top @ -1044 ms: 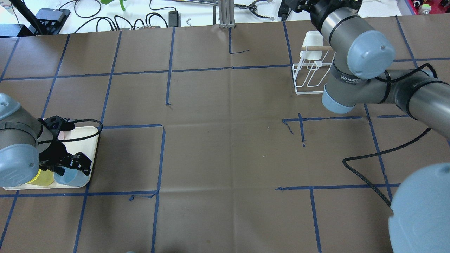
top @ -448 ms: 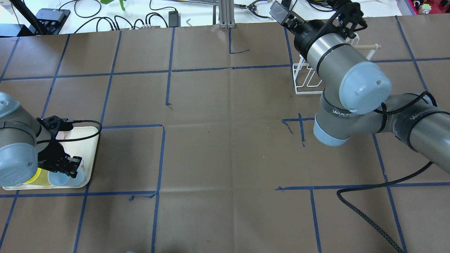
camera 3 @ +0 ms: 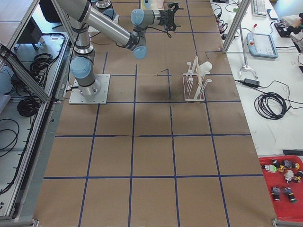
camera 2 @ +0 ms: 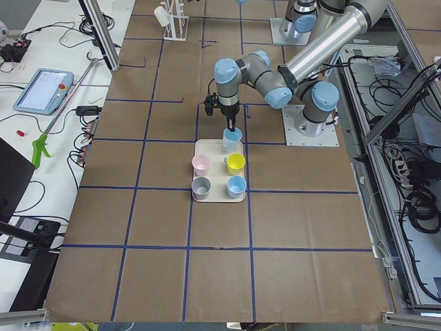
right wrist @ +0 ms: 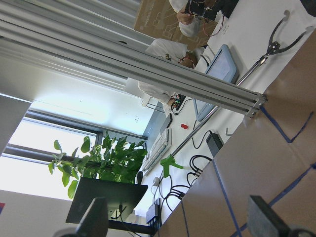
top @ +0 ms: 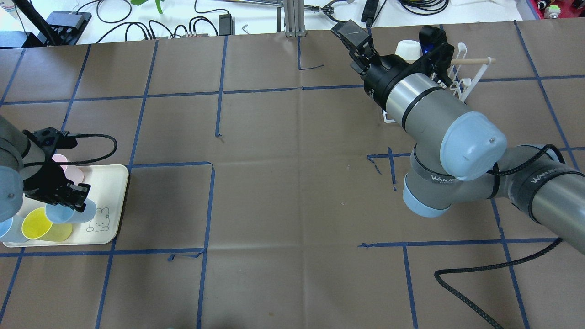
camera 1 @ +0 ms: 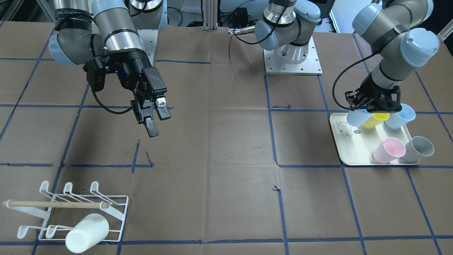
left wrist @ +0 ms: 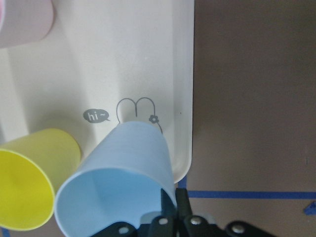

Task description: Transfer IKEA cup to right arm and place on rack

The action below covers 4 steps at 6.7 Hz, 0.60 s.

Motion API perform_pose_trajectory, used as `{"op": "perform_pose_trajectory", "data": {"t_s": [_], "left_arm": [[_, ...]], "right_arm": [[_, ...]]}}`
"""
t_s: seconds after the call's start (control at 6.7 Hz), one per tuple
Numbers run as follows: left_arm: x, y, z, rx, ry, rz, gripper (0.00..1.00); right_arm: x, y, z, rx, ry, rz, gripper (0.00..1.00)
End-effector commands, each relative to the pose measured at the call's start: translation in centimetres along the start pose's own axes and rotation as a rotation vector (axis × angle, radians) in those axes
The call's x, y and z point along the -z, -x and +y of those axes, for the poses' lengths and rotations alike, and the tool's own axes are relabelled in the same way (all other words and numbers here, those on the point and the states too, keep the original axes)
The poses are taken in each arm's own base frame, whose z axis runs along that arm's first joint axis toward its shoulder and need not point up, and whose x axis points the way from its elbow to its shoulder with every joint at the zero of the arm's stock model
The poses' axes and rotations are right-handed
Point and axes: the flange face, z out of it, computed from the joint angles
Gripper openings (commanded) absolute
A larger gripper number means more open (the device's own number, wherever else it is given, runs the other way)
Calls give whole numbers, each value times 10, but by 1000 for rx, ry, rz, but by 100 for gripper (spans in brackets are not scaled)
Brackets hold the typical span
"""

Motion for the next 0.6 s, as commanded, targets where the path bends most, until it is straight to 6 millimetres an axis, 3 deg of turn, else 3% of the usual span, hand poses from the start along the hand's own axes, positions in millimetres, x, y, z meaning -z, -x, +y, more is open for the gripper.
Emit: {"op": "perform_pose_trajectory", "data": {"t_s": [0.0,0.15,0.3,0.45], "left_arm": [[122,8,-41,-43,-46,62,0],[152,3,-81,-84,-79,99,0],[169,-22,-114,-145,-131,128,0],[187,-58,-130,-206,-204,180,0]], "right_arm": [[10,1,21,-246,18,-74,100],[14,-6,29,-298,24,-84,100],[14,-7,28,-315,23,-84,100],[14,-7,28,-318,16,-84,100]]}}
